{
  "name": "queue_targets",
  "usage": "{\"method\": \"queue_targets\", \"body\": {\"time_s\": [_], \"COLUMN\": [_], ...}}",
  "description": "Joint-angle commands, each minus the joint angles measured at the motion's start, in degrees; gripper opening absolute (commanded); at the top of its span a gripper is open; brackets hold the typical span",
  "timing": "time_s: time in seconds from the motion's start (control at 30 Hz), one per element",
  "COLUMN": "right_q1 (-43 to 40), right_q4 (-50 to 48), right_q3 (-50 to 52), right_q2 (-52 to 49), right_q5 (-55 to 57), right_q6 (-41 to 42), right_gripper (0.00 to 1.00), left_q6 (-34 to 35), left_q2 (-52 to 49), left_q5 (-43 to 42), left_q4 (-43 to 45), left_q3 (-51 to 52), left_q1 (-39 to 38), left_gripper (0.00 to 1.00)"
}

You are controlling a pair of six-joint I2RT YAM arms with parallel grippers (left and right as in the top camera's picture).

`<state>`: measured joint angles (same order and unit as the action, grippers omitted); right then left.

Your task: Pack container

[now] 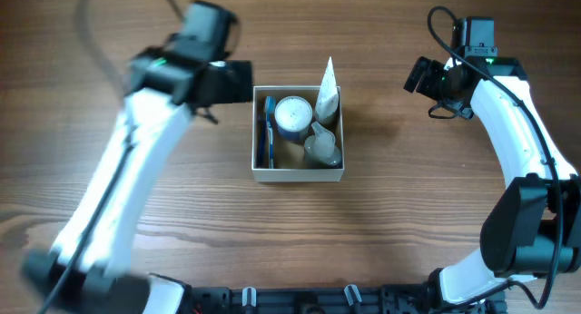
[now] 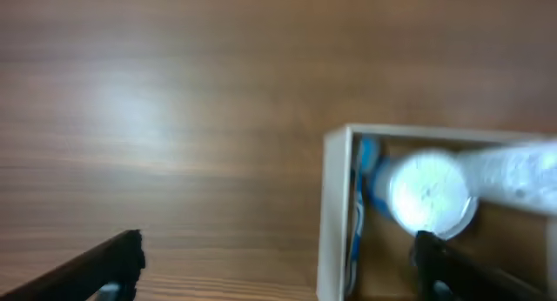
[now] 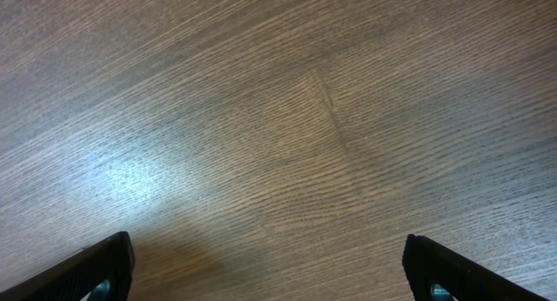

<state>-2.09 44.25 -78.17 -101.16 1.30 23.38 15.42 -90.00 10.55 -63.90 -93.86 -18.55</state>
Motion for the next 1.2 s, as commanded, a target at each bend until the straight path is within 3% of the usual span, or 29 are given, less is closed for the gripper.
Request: {"method": "queue_targets", "body": {"time_s": [0.0,0.43,0.7,0.9,1.17], "right_q1": [-0.2,-0.2,-0.2,-0.2,-0.2], "right_q4": [-0.2,-0.2,-0.2,-0.2,-0.2], "right_q3": [-0.3,-0.3,-0.3,-0.3,-0.3], "right_q2": [-0.7,-0.7,-0.7,-0.7,-0.7], "right_q5": [-0.7,-0.7,-0.7,-0.7,-0.7], "right_q6": [0.6,0.7,0.6,0.7,0.7], "right_gripper": [1.00,1.00,1.00,1.00,1.00], "left_q6": [-0.2,0.1,0.1,0.0,0.0], "left_q2": [10.8,34.8,42.7,46.1,53.0], "left_q5": [3.6,5.6,3.9,4.5,2.1], "left_q4": [-0.4,-13.0,-17.7,-13.5,5.4], "left_q3": [-1.2,-1.2,-1.2,4.5,28.0], "left_q1": [1.5,1.9,2.0,8.9,17.2], "left_gripper": [1.00,1.00,1.00,1.00,1.00]}}
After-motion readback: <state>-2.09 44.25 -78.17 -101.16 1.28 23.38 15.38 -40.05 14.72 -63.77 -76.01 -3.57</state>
